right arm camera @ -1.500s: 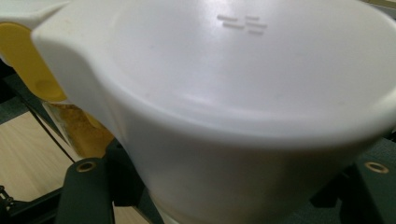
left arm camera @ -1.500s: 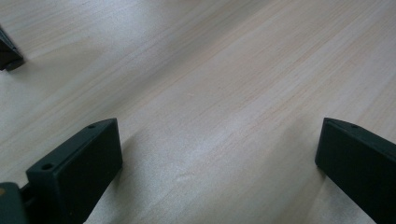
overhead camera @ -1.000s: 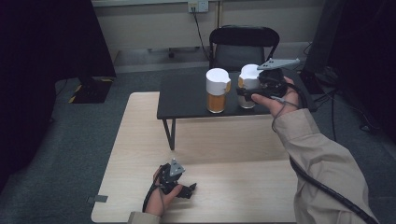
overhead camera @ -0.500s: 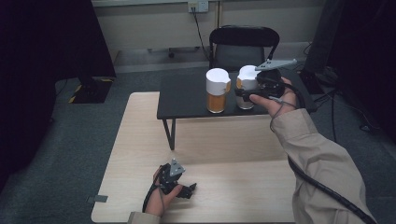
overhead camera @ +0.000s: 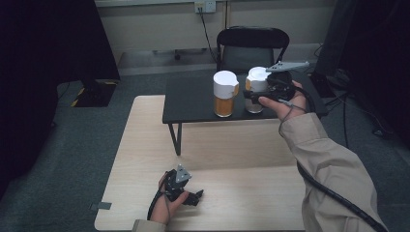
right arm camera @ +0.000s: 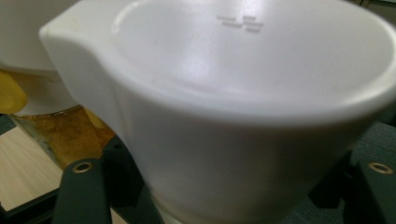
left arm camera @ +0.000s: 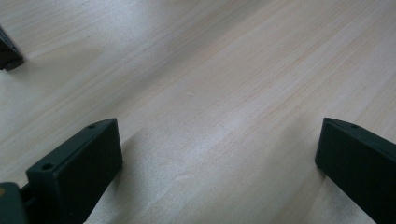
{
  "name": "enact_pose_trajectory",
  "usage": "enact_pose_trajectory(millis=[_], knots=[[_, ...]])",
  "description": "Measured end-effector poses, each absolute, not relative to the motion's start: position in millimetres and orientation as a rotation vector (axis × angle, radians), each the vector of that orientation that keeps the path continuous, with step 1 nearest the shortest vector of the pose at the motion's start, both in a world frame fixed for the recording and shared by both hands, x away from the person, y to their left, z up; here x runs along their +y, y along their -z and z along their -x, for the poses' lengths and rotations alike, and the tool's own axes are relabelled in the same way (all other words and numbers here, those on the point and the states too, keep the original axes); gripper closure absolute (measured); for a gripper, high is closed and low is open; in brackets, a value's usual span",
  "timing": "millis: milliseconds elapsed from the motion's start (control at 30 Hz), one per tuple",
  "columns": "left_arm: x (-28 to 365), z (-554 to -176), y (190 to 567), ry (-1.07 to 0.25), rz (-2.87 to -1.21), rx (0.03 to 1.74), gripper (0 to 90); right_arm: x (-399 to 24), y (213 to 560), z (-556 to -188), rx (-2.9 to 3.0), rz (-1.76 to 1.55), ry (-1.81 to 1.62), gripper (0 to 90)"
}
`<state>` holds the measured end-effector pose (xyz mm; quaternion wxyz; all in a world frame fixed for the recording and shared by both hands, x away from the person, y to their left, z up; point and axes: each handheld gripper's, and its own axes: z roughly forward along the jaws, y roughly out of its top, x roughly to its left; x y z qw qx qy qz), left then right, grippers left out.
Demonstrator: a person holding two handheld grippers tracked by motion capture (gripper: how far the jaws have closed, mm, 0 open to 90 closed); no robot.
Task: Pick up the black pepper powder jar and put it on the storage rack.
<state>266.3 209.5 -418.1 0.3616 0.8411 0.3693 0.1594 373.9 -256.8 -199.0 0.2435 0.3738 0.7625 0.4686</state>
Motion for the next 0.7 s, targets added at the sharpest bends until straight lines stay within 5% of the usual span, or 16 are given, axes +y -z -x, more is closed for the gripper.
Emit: enact_pose_trajectory(millis=[267, 700], knots=[[210, -266, 418, -0.411, -2.167, 0.951, 0.0, -249, 194, -369, 2.081, -1.026, -1.224, 12.2], [210, -266, 418, -0.412, -2.168, 0.951, 0.0, -254, 196, -362, 2.093, -1.06, -1.244, 1.9]])
